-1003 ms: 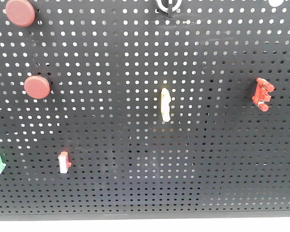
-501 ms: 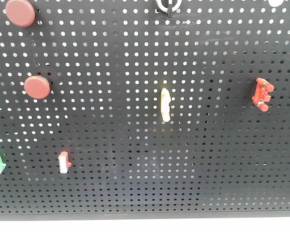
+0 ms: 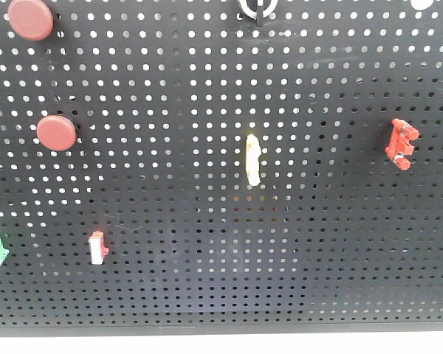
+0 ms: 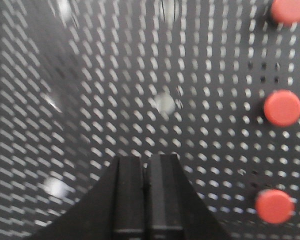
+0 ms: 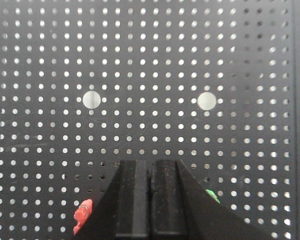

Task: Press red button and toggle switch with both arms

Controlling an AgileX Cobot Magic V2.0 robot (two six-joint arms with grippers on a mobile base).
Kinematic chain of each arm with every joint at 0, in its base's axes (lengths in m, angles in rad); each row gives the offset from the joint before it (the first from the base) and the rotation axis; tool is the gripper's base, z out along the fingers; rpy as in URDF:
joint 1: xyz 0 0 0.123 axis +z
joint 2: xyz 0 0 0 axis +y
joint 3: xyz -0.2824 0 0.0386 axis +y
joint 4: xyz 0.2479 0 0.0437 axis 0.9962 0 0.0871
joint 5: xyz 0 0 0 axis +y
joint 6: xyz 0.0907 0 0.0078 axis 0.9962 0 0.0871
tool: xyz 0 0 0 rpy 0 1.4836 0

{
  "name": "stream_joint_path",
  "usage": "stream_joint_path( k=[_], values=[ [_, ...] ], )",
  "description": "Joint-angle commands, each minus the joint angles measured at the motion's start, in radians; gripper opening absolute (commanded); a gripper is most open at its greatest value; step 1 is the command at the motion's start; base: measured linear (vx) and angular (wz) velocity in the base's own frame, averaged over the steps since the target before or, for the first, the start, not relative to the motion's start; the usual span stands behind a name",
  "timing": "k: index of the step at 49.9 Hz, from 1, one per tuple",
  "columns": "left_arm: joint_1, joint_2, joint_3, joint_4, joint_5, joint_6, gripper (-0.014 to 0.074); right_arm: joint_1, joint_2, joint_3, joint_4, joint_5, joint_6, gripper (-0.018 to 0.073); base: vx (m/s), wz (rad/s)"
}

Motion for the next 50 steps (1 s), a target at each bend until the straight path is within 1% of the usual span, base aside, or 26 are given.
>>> stream_joint_path(
  k=[1, 3, 7, 16, 19, 23, 28, 35, 50],
  values=[
    [-0.054, 0.066, -0.068, -0.072, -0.102, 0.001, 0.0002, -0.006, 0.021, -0.036, -0.006, -0.117, -0.004, -0.0003, 0.0, 0.0],
    [-0.08, 0.089, -0.09, -0.079, -0.104, 0.016, 0.0002, -0.006, 0.022, -0.036, -0.006, -0.125, -0.004, -0.0003, 0.0, 0.0],
    [-0.139, 0.142, -0.151, -0.08, -0.105, 0.073, 0.0002, -0.006, 0.022, -0.035, -0.006, -0.13, -0.004, -0.0003, 0.0, 0.0],
    [-0.288, 0.273, -0.292, -0.08, -0.105, 0.183, 0.0002, -0.006, 0.022, -0.035, -0.006, -0.134, -0.004, -0.0003, 0.0, 0.0],
    [-0.324, 0.312, -0.327, -0.08, -0.105, 0.206, 0.0002, -0.006, 0.022, -0.035, -0.006, -0.134, -0.004, -0.0003, 0.0, 0.0],
    [-0.358, 0.371, -0.364, -0.08, -0.106, 0.207, 0.0002, -0.006, 0.022, -0.035, -0.006, -0.133, -0.005, -0.0003, 0.0, 0.0],
    [-0.377, 0.433, -0.402, -0.08, -0.12, 0.206, 0.0002, -0.006, 0.022, -0.035, -0.006, -0.133, -0.005, -0.0003, 0.0, 0.0],
    [-0.38, 0.491, -0.433, -0.08, -0.191, 0.204, 0.0002, -0.006, 0.022, -0.035, -0.006, -0.133, -0.005, -0.0003, 0.0, 0.0],
    [-0.38, 0.609, -0.494, -0.08, -0.219, 0.204, 0.0002, -0.006, 0.022, -0.035, -0.006, -0.133, -0.005, -0.0003, 0.0, 0.0]
  ],
)
